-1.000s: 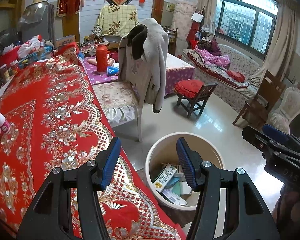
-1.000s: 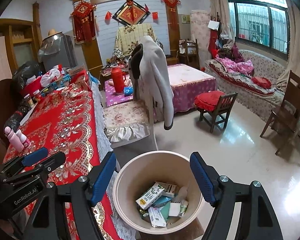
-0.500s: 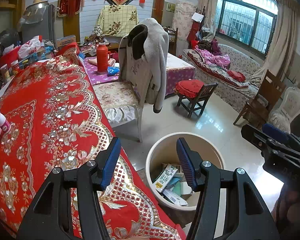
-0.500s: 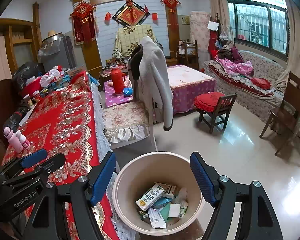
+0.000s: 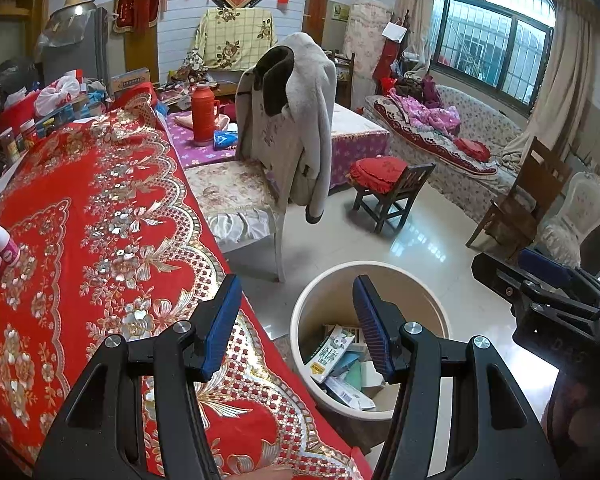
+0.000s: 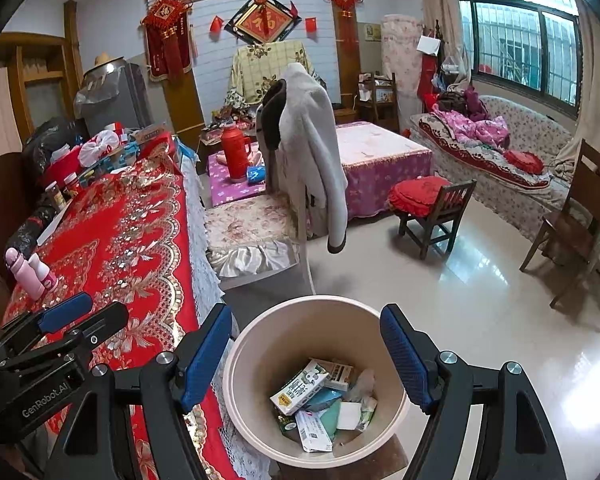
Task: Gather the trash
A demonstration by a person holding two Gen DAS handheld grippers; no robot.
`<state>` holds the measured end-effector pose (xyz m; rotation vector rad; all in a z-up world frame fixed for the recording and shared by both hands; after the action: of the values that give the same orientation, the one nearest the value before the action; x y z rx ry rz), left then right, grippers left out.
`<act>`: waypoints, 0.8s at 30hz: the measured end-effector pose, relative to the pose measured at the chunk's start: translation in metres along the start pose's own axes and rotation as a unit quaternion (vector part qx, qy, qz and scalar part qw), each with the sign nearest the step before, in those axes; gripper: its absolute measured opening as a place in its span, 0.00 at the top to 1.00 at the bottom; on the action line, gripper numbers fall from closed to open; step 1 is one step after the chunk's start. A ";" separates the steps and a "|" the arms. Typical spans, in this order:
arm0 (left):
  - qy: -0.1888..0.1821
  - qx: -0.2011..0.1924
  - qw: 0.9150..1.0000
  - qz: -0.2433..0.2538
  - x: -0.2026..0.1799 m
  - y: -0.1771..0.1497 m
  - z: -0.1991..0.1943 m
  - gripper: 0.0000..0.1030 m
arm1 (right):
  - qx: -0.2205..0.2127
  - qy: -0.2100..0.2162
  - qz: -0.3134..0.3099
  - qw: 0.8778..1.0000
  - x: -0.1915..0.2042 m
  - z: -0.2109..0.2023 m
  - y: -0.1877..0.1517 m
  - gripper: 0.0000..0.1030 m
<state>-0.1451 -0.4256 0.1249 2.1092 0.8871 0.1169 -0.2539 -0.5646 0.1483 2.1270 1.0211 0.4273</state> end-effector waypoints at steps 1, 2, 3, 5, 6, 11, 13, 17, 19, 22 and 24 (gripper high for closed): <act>0.000 0.000 1.000 0.000 0.000 0.000 -0.001 0.45 | 0.001 0.000 0.000 1.000 0.000 0.001 0.000 0.28; 0.000 0.001 1.000 0.000 0.000 -0.001 0.000 0.45 | 0.001 0.001 0.000 1.000 0.000 0.001 0.000 0.28; 0.000 0.001 1.000 0.001 0.000 -0.001 0.000 0.45 | 0.002 0.001 0.000 1.000 -0.001 0.002 0.000 0.28; 0.000 0.002 1.000 0.000 -0.001 -0.001 0.000 0.45 | 0.004 0.002 0.000 1.000 0.000 0.003 0.000 0.28; 0.000 0.003 1.000 0.000 0.000 -0.001 0.001 0.45 | 0.004 0.002 0.000 1.000 0.000 0.003 0.001 0.28; 0.000 0.006 1.000 -0.001 0.002 -0.003 0.003 0.45 | 0.005 0.001 -0.001 1.000 0.000 0.004 0.001 0.27; -0.001 0.007 1.000 -0.003 0.003 -0.004 0.004 0.45 | 0.006 0.002 -0.001 1.000 0.001 0.006 0.000 0.27; -0.002 0.009 1.000 -0.003 0.004 -0.004 0.004 0.45 | 0.008 0.002 -0.002 1.000 0.002 0.007 -0.001 0.27; -0.003 0.010 1.000 -0.003 0.004 -0.004 0.006 0.45 | 0.010 0.002 -0.002 1.000 0.002 0.009 -0.002 0.27; -0.004 0.014 1.000 -0.003 0.004 -0.004 0.008 0.45 | 0.011 0.002 0.000 1.000 0.002 0.010 -0.001 0.27; -0.005 0.015 1.000 -0.003 0.004 -0.004 0.009 0.45 | 0.012 0.001 0.000 1.000 0.002 0.011 -0.001 0.27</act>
<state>-0.1413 -0.4277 0.1148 2.1338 0.8952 0.0906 -0.2471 -0.5676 0.1398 2.1479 1.0327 0.4193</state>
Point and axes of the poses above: each gripper's, at about its wrist camera, not at the fingertips, and z roughly the way its jaws point, x to its left, y to its top, the point moved 4 cm from there along z, roughly the way its jaws point, and after that the axes turned 9 degrees about -y, right-handed, at the moved point
